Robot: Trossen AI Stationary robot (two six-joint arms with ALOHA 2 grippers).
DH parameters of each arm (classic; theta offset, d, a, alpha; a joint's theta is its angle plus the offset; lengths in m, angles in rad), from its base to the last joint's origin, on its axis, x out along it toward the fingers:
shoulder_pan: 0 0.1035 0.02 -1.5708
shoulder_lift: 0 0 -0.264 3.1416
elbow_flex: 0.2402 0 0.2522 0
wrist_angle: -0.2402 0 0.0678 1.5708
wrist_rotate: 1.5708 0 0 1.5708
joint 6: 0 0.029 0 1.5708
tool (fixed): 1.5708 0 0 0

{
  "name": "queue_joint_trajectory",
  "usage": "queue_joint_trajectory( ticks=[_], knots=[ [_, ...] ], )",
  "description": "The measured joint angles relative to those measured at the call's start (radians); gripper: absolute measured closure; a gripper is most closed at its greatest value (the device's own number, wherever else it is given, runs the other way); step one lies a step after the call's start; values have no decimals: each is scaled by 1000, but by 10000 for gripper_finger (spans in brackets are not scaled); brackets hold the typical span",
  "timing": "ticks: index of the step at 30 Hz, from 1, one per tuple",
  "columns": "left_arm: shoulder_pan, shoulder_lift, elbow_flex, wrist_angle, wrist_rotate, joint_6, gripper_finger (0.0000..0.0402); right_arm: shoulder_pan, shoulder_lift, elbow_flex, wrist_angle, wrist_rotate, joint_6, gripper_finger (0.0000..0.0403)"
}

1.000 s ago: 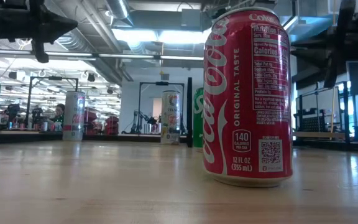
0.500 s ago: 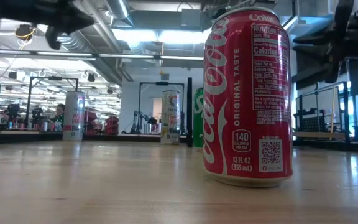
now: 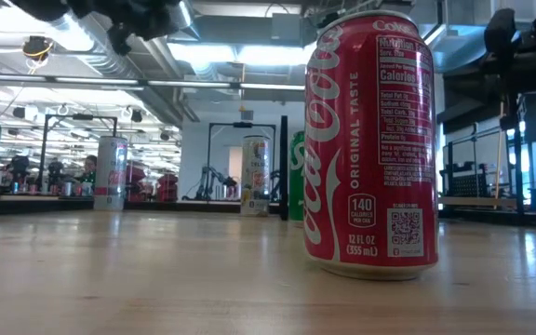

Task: Place canned beverage on shelf
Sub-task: Put the top white-yellow soda can on the shelf

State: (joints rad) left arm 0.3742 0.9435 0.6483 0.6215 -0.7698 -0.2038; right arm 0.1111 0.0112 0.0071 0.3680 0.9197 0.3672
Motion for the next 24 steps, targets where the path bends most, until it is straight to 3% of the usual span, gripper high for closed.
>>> queue_joint_trajectory(
  ticks=[6, 15, 20, 24],
  knots=[
    [84, 78, 148, -345, 279, -68, 345, 0, 0, 0, -4, -14, -1, 327],
    [211, 235, 407, -765, 560, -128, 200, 0, 0, 0, -5, -15, -6, 327],
    [285, 377, 556, -916, 774, -143, 133, 0, 0, 0, -5, -15, -6, 327],
    [302, 492, 660, -967, 901, -113, 106, 0, 0, 0, -5, -15, -6, 327]
  ],
)
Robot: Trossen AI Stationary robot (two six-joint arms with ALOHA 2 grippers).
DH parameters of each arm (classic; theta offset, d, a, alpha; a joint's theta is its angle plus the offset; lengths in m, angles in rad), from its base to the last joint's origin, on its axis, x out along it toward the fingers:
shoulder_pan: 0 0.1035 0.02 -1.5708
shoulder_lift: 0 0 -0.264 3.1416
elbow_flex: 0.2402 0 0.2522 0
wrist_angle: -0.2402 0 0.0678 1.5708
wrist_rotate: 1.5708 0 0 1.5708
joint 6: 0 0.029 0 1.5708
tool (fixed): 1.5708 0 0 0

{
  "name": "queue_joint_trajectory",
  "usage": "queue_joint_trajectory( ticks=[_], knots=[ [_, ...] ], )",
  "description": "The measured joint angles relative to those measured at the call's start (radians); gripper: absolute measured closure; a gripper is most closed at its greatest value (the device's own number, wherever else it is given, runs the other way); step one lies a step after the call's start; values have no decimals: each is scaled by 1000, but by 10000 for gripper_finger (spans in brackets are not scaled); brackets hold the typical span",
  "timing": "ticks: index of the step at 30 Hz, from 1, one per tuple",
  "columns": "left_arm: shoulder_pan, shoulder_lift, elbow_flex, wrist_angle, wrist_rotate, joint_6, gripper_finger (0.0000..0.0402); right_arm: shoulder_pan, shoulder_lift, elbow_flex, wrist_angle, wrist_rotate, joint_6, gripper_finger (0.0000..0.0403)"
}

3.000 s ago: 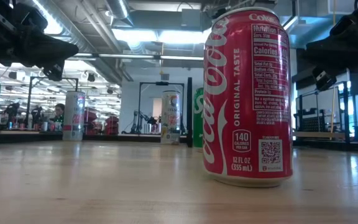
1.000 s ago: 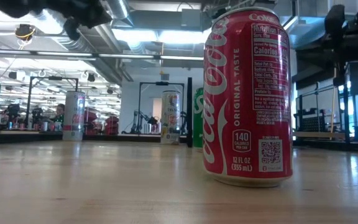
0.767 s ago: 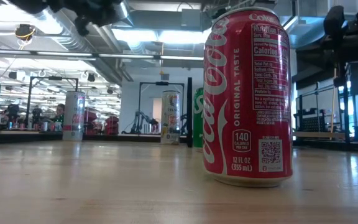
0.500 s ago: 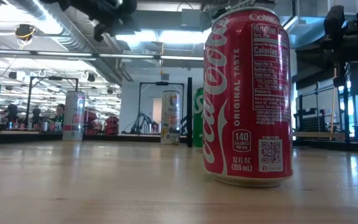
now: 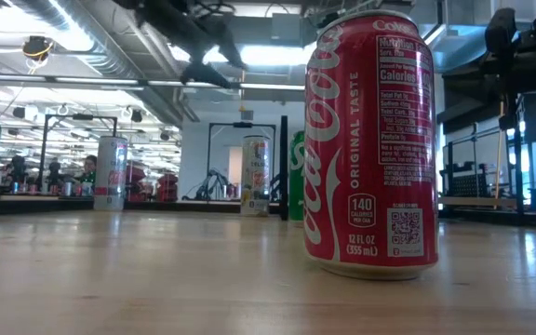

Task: Place canned beverage on shelf
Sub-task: Put the top white-yellow soda can on the shelf

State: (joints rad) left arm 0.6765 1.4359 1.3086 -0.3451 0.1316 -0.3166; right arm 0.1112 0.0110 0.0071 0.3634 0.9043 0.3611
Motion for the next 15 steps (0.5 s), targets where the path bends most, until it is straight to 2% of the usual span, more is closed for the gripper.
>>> queue_joint_trajectory(
  ticks=[3, 7, 11, 15],
  knots=[
    [-8, 58, 44, 6, -11, 108, 102, 0, 0, 0, 0, 0, 0, 327],
    [-31, 110, 52, 12, -36, 164, 105, 0, 0, 0, 0, 0, 0, 327],
    [-49, 169, 51, 5, 38, 275, 106, 0, 0, 0, -12, -1, 0, 327],
    [-54, 221, 51, 4, 70, 328, 106, 0, 0, 1, -38, -1, 0, 327]
  ],
)
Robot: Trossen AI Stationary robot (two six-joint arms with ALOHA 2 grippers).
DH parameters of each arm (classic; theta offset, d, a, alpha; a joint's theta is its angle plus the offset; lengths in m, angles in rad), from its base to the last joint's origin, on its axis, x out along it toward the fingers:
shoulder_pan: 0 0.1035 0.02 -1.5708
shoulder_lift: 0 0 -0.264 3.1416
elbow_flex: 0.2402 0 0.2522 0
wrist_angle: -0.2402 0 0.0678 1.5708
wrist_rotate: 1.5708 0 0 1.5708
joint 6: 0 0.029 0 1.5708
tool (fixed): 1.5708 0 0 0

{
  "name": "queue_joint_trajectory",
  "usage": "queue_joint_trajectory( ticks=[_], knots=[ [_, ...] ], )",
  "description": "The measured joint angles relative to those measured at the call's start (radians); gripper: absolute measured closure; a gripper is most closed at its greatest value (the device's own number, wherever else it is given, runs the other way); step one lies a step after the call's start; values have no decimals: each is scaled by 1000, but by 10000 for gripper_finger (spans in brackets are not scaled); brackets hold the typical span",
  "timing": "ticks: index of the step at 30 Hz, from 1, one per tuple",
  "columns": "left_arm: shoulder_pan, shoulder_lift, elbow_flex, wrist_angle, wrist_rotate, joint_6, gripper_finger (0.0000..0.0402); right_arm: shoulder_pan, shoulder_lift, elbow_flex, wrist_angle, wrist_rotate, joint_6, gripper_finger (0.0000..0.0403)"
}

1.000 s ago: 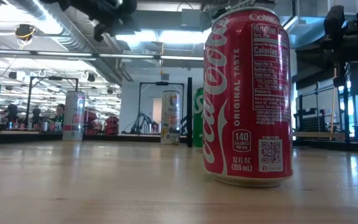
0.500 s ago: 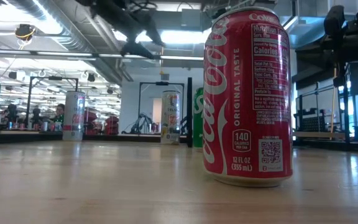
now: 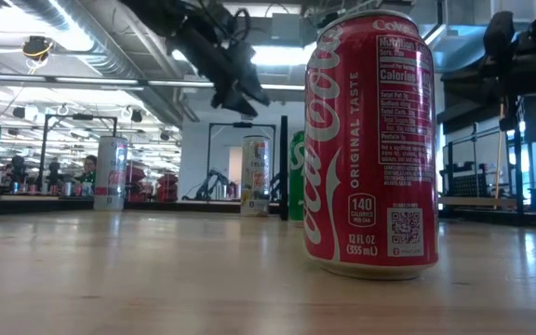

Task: Place canned beverage on shelf
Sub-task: Put the top white-yellow soda can on the shelf

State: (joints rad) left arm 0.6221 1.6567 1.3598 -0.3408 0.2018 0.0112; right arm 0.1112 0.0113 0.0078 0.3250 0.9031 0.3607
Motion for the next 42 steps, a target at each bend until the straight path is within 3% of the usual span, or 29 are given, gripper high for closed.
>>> queue_joint_trajectory(
  ticks=[14, 29, 42],
  knots=[
    [0, 104, 0, 3, -14, 138, 106, 0, 0, 0, -13, 0, 6, 327],
    [15, 106, -44, -8, -5, 168, 106, 0, 0, 0, -13, 1, 9, 327],
    [18, 106, -97, 142, -12, 159, 111, 0, 0, 0, -14, 1, 8, 327]
  ],
)
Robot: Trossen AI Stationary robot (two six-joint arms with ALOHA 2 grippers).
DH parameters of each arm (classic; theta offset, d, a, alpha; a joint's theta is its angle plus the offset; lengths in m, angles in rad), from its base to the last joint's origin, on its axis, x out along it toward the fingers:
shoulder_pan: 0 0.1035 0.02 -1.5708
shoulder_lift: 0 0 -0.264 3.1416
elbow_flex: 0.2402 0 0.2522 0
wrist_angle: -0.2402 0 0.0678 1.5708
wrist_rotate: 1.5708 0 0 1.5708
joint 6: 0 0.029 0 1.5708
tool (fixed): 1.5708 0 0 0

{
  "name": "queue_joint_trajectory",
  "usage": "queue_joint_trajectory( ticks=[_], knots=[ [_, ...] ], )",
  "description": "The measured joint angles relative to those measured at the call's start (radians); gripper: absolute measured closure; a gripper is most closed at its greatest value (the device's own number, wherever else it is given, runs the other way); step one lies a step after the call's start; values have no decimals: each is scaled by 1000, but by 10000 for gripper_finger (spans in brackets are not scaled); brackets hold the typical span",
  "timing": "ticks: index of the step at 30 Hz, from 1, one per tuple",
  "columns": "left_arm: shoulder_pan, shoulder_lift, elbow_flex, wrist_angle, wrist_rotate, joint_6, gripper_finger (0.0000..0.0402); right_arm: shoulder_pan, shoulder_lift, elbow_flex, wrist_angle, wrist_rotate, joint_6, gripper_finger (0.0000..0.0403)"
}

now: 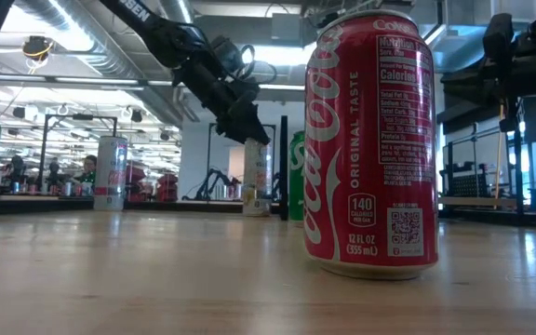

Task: Place canned beverage on shelf
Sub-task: Put the top white-yellow soda can on the shelf

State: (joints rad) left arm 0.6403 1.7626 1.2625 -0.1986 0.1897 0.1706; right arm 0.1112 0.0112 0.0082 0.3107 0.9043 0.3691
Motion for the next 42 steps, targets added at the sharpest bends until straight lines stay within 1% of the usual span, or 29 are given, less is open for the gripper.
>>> queue_joint_trajectory(
  ticks=[3, 9, 14, 16, 21, 26, 28, 31, 34, 39, 42],
  knots=[
    [0, 0, 0, 0, -16, -1, 129, 0, 0, 0, 0, 0, 0, 327],
    [1, -1, 0, 0, -3, -1, 186, 0, 0, 0, -6, 0, 0, 327],
    [0, -11, 1, -12, -4, -4, 190, 0, 0, 0, -16, 0, 0, 327],
    [0, -26, 20, -62, -12, -4, 190, 0, 0, 0, -16, 0, 0, 327],
    [0, -87, 155, -243, -37, 52, 188, 0, 0, 0, -15, 0, 0, 327],
    [-6, -97, 361, -447, -31, 95, 187, 0, 0, 0, -15, 0, 0, 327],
    [-8, -100, 443, -483, -22, 111, 187, 0, 0, 0, -15, 0, 0, 327],
    [-7, -102, 518, -488, 5, 115, 186, 0, 0, 0, -15, 0, 0, 327],
    [-6, -98, 553, -463, 49, 91, 185, 0, 0, 0, -15, 0, 0, 327],
    [-40, -81, 562, -337, 160, 52, 185, 0, 0, 0, -15, 0, 0, 327],
    [-71, -47, 561, -282, 192, 32, 185, 0, 0, 0, -19, 0, 0, 327]
  ],
)
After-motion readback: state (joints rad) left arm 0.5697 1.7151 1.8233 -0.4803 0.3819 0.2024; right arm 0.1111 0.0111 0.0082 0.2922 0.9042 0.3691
